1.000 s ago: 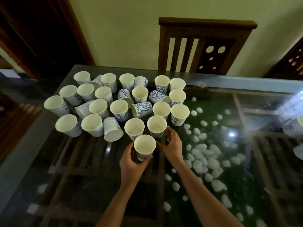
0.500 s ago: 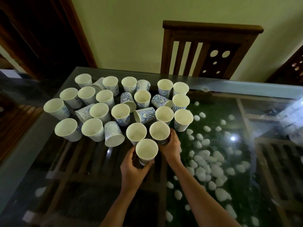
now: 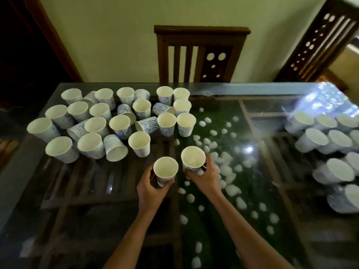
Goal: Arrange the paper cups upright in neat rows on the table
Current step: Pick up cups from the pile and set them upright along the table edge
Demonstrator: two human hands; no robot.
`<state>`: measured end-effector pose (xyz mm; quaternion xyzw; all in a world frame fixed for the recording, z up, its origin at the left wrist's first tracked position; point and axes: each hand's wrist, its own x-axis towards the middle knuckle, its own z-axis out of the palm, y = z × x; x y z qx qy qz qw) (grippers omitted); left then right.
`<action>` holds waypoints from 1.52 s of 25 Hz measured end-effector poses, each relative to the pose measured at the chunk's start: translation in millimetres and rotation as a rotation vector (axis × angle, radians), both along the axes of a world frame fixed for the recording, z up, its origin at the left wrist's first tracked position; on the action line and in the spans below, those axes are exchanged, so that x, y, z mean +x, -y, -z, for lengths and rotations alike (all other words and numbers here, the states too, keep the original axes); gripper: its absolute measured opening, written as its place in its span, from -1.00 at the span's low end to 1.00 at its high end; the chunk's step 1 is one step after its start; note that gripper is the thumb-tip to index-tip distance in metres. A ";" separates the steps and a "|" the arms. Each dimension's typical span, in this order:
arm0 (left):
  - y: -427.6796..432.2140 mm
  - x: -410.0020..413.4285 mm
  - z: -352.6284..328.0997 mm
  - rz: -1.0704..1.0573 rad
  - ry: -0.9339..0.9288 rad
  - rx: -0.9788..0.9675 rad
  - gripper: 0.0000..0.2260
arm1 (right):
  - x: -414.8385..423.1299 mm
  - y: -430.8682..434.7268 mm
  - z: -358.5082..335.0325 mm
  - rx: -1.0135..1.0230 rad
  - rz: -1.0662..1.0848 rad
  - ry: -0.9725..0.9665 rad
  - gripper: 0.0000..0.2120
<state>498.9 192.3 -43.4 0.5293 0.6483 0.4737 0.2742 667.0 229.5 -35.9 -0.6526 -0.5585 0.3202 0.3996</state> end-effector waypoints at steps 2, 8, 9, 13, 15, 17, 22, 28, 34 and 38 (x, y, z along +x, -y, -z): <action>8.8 15.4 -3.3 0.057 -0.001 0.007 -0.39 | 18.5 23.9 -1.0 -0.002 0.021 -0.006 -0.30; 26.8 88.2 2.1 0.290 -0.023 -0.049 -0.35 | 102.2 110.1 -3.9 0.069 0.269 -0.106 -0.36; 31.9 104.1 0.1 0.321 -0.019 -0.052 -0.37 | 116.4 122.6 -3.3 0.071 0.303 -0.103 -0.35; 62.3 186.4 -8.3 0.510 0.016 -0.072 -0.37 | 184.7 178.1 -3.0 0.101 0.451 -0.086 -0.37; 78.3 234.8 -10.1 0.590 0.042 -0.092 -0.37 | 222.5 206.8 -2.4 0.106 0.534 -0.073 -0.36; 93.4 279.8 -8.7 0.675 0.054 -0.101 -0.38 | 257.0 234.3 -0.4 0.113 0.627 -0.070 -0.35; 122.4 380.0 -9.2 0.814 0.025 -0.153 -0.41 | 337.0 284.5 4.2 0.128 0.787 -0.092 -0.40; 126.5 452.9 1.5 0.859 0.019 -0.221 -0.40 | 392.9 308.5 16.2 0.073 0.802 -0.066 -0.37; 126.9 480.6 8.2 0.853 0.050 -0.245 -0.43 | 408.0 311.0 29.9 0.064 0.798 -0.076 -0.36; 124.0 486.1 15.0 0.866 0.028 -0.283 -0.37 | 409.8 308.9 34.1 0.057 0.797 -0.086 -0.35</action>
